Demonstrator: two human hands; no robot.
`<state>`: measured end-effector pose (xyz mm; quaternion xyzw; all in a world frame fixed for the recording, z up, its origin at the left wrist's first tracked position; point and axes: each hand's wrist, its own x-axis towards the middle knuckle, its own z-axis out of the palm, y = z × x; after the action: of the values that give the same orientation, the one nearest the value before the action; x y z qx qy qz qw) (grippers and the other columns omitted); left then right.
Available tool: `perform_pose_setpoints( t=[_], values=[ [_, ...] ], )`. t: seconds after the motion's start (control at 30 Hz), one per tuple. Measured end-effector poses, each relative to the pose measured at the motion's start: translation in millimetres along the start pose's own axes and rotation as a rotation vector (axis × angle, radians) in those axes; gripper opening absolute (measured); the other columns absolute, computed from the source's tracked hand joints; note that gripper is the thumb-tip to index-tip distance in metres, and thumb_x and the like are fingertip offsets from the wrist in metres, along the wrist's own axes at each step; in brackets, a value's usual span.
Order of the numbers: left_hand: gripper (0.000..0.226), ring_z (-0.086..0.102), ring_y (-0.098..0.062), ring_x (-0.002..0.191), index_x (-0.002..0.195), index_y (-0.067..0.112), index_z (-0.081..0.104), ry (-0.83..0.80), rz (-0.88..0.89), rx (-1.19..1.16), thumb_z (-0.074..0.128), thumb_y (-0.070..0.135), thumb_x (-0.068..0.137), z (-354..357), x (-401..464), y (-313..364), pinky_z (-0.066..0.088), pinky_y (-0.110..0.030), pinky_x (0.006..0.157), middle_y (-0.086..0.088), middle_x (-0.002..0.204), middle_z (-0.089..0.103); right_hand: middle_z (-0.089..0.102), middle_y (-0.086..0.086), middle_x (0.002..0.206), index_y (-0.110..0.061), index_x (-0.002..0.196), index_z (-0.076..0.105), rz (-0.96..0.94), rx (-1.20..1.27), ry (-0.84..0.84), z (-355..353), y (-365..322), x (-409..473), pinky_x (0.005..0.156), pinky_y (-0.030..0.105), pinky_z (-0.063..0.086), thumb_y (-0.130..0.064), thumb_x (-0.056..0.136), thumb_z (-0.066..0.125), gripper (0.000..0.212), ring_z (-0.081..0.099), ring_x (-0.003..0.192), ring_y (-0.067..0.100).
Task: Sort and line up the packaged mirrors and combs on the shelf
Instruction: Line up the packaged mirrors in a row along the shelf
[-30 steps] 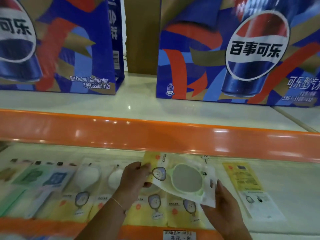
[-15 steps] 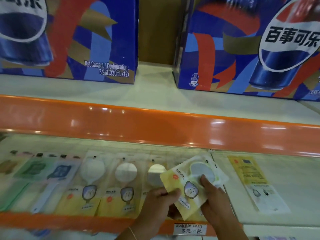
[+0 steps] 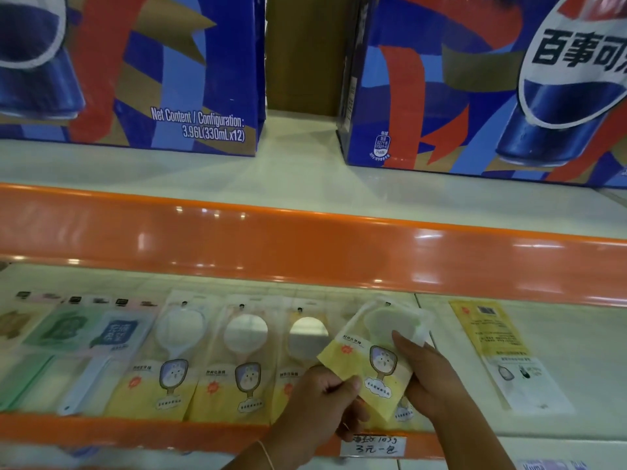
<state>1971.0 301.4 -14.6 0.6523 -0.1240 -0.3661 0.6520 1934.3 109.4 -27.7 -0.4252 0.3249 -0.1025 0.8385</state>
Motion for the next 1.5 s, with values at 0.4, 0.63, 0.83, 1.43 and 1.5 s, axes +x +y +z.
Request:
perform_pose_setpoints(
  t=[0.4, 0.63, 0.83, 1.43, 1.5],
  values=[
    [0.034, 0.05, -0.019, 0.12, 0.117, 0.024, 0.06, 0.291, 0.715, 1.331, 0.049, 0.041, 0.09, -44.0, 25.2, -63.1, 0.041, -0.037, 0.103, 0.003, 0.124, 0.058, 0.073, 0.013, 0.089, -0.015, 0.116, 0.063, -0.224, -0.682, 0.226, -33.9, 2.0, 24.1, 0.074, 0.053, 0.058, -0.011, 0.083, 0.071, 0.034, 0.072, 0.078, 0.031],
    [0.051, 0.03, -0.028, 0.141, 0.136, 0.027, 0.047, 0.204, 0.619, 1.497, 0.037, 0.053, 0.094, -46.5, 28.9, -68.2, 0.016, -0.047, 0.11, -0.002, 0.148, 0.042, 0.066, -0.001, 0.093, -0.022, 0.12, 0.055, -0.432, -1.193, 0.217, -32.7, 14.9, 20.1, 0.06, 0.027, 0.044, -0.027, 0.086, 0.066, 0.037, 0.062, 0.082, 0.019],
    [0.051, 0.029, -0.028, 0.141, 0.137, 0.028, 0.046, 0.18, 0.575, 1.504, 0.033, 0.053, 0.095, -46.4, 28.3, -68.3, 0.014, -0.048, 0.11, -0.002, 0.148, 0.041, 0.064, 0.012, 0.095, -0.003, 0.122, 0.053, -0.564, -1.506, 0.274, -33.8, 27.9, 24.5, 0.075, 0.038, 0.048, -0.034, 0.087, 0.061, 0.047, 0.059, 0.086, 0.031],
    [0.054, 0.02, -0.027, 0.145, 0.141, 0.026, 0.039, 0.145, 0.525, 1.52, 0.023, 0.053, 0.097, -46.2, 24.8, -63.1, 0.008, -0.046, 0.113, -0.003, 0.154, 0.032, 0.062, 0.013, 0.128, -0.008, 0.128, 0.059, -0.59, -1.501, 0.222, -41.5, 35.4, 31.2, 0.096, 0.047, 0.048, -0.043, 0.087, 0.05, 0.054, 0.06, 0.111, 0.034],
    [0.058, 0.011, -0.025, 0.147, 0.144, 0.024, 0.035, 0.147, 0.527, 1.496, 0.02, 0.054, 0.097, -46.4, 24.4, -62.2, 0.006, -0.048, 0.117, -0.002, 0.157, 0.025, 0.061, 0.014, 0.13, -0.008, 0.128, 0.058, -0.575, -1.501, 0.215, -42.4, 36.1, 32.9, 0.099, 0.047, 0.046, -0.036, 0.09, 0.057, 0.047, 0.058, 0.115, 0.034]
  ],
)
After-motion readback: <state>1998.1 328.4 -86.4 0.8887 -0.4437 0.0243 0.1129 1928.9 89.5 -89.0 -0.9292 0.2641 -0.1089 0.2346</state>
